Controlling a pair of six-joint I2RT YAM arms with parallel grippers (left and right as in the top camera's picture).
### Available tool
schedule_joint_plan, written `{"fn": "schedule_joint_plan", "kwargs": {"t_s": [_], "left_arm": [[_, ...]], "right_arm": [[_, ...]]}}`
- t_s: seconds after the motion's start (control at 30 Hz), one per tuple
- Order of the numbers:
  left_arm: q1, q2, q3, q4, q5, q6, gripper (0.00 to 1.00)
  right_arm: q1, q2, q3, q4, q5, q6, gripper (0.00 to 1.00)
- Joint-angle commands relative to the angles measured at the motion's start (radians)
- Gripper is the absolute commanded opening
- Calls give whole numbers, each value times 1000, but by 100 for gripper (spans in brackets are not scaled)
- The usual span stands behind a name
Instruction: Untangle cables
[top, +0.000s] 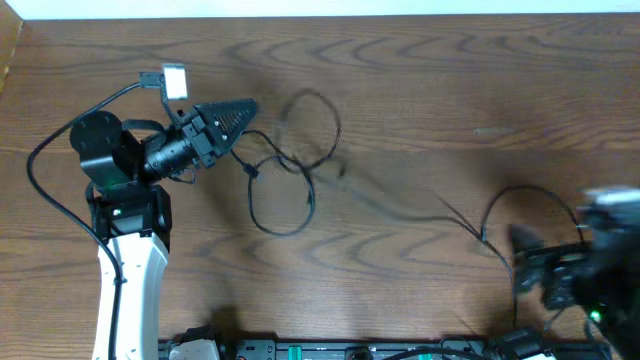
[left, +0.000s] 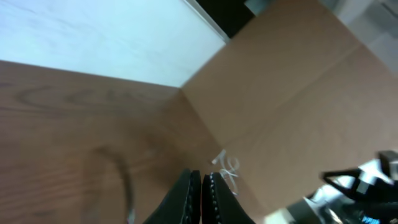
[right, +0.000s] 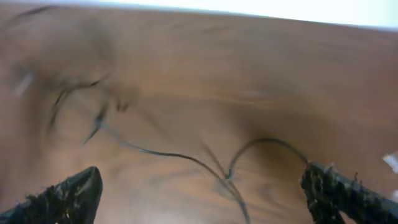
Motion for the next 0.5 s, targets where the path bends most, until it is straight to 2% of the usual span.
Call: {"fn": "schedule_joint_plan", "kwargs": {"t_s": [0.0, 0.17, 0.37, 0.47], "left_arm": [[-3, -43, 18, 10, 99, -62, 7], [-3, -83, 18, 10, 113, -62, 8], [-3, -111, 18, 10, 113, -63, 7], [-3, -111, 18, 10, 113, -62, 7]], "right_arm": [[10, 83, -47, -1, -312, -289, 99], [10, 232, -129, 3, -311, -307, 94], [12, 447, -192, 12, -315, -307, 82], [36, 553, -198, 36, -349, -307, 80]]}}
